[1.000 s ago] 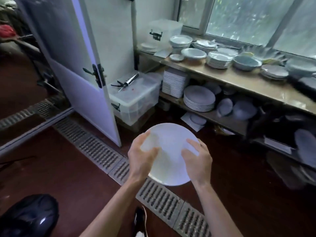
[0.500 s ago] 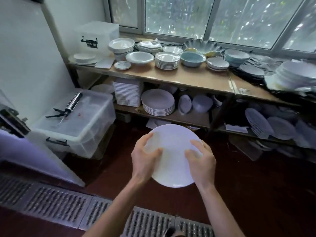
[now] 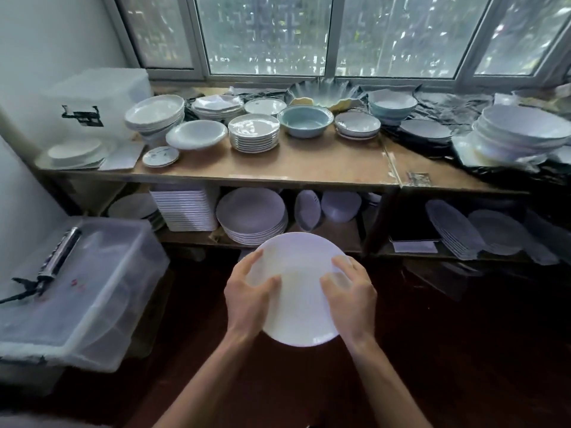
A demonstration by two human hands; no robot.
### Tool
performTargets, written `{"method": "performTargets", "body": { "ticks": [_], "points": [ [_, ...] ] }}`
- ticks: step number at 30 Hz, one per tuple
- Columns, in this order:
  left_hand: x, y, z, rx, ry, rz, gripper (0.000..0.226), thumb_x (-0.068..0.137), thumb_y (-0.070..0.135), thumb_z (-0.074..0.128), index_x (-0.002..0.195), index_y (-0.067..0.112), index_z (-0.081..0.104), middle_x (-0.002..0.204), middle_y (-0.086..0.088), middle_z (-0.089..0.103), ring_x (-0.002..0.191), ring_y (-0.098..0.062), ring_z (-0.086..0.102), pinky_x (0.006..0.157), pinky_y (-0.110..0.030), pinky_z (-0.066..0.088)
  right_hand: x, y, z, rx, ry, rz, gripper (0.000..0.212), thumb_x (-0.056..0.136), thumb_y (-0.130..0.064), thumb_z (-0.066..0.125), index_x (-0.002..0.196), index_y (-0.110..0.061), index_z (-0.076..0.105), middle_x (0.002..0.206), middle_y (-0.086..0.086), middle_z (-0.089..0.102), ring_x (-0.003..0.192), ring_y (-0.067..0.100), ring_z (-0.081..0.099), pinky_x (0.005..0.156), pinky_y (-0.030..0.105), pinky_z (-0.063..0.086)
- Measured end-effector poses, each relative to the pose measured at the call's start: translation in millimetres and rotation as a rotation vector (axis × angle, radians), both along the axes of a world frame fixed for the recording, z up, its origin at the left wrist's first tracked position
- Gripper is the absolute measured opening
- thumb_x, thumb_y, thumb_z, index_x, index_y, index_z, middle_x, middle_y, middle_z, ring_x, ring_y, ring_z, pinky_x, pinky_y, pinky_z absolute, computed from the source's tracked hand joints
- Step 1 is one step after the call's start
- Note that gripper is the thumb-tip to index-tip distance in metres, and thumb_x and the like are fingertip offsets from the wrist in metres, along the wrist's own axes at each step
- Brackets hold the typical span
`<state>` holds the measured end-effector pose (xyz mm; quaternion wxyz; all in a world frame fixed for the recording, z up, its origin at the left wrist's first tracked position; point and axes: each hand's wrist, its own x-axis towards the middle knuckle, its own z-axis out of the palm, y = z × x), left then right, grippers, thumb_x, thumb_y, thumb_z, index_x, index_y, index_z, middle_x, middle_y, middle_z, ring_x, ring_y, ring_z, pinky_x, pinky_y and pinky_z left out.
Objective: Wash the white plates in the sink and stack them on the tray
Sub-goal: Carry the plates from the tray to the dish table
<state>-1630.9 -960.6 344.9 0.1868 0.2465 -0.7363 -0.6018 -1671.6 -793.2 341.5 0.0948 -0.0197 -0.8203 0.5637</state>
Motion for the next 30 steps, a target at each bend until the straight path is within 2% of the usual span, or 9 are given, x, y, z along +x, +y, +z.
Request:
{"method": "performTargets", "body": {
  "ticks": [3,6,11,16,20,23,26,28,30],
  "points": [
    [-48,2,-2,0.013,0.005,0.016,0.06,0.073,0.011,0.083,0.127,0.033,0.068,0.12,0.014,0.067,0.112,-0.006,0.061,0.099,-0.036,0.053,-49,3,2,0.021,0.027,0.017,0.039,0.08,-0.005,0.07,0.118,-0.013,0.07,0.116,-0.009,0.061,0.105,0.003,0.055,0.082,-0.005,0.03],
    [-87,-1,-5,0.031,-0.002,0.023,0.06,0.072,0.011,0.084,0.126,0.033,0.069,0.119,0.015,0.067,0.112,-0.007,0.062,0.1,-0.038,0.053,-88,1,3,0.028,0.029,0.023,0.038,0.08,-0.006,0.07,0.117,-0.014,0.07,0.114,-0.013,0.06,0.103,0.0,0.055,0.082,-0.005,0.031],
    [-155,-16,-19,0.06,-0.026,0.026,0.059,0.073,0.011,0.085,0.125,0.033,0.069,0.118,0.016,0.067,0.112,-0.006,0.062,0.1,-0.04,0.053,-156,-10,-12,0.027,-0.014,0.037,0.042,0.08,-0.01,0.072,0.122,-0.014,0.069,0.122,-0.011,0.062,0.11,-0.001,0.056,0.089,-0.003,0.034],
    [-237,-43,-34,0.104,-0.038,0.017,0.058,0.073,0.009,0.084,0.126,0.028,0.069,0.121,0.011,0.068,0.114,-0.012,0.062,0.102,-0.042,0.051,-236,-38,-23,0.091,-0.028,0.03,0.042,0.08,-0.009,0.074,0.121,-0.013,0.07,0.121,-0.013,0.06,0.112,0.005,0.056,0.092,-0.003,0.031],
    [-310,-67,-31,0.119,-0.029,-0.023,0.059,0.075,0.009,0.082,0.128,0.028,0.068,0.126,0.013,0.065,0.116,-0.006,0.059,0.104,-0.039,0.05,-304,-61,-22,0.129,-0.037,-0.009,0.043,0.08,-0.013,0.077,0.123,-0.013,0.069,0.129,-0.007,0.058,0.118,0.008,0.055,0.103,0.018,0.037],
    [-357,-86,-25,0.119,-0.008,-0.065,0.06,0.075,0.011,0.081,0.129,0.031,0.066,0.126,0.015,0.065,0.117,-0.002,0.058,0.104,-0.035,0.049,-347,-77,-16,0.107,-0.021,-0.032,0.045,0.081,-0.015,0.077,0.125,-0.013,0.068,0.127,-0.011,0.056,0.12,0.01,0.055,0.103,0.023,0.041],
    [-400,-100,-20,0.094,0.001,-0.098,0.06,0.075,0.012,0.081,0.13,0.032,0.066,0.127,0.015,0.065,0.117,-0.003,0.058,0.103,-0.032,0.05,-387,-90,-14,0.093,-0.033,-0.056,0.046,0.081,-0.017,0.077,0.126,-0.014,0.067,0.134,-0.008,0.057,0.121,0.01,0.055,0.101,0.018,0.041],
    [-425,-105,-20,0.09,0.002,-0.104,0.061,0.075,0.012,0.081,0.13,0.033,0.066,0.126,0.013,0.066,0.115,-0.002,0.059,0.101,-0.028,0.05,-410,-96,-14,0.094,-0.035,-0.062,0.046,0.082,-0.019,0.077,0.127,-0.015,0.067,0.135,-0.009,0.055,0.121,0.007,0.053,0.095,0.002,0.035],
    [-452,-110,-25,0.089,-0.001,-0.113,0.061,0.075,0.012,0.082,0.129,0.035,0.067,0.125,0.013,0.066,0.112,0.003,0.059,0.095,-0.016,0.049,-436,-100,-18,0.093,-0.041,-0.071,0.047,0.082,-0.019,0.077,0.128,-0.015,0.067,0.134,-0.011,0.055,0.122,0.006,0.053,0.087,-0.008,0.03]
  ]
}}
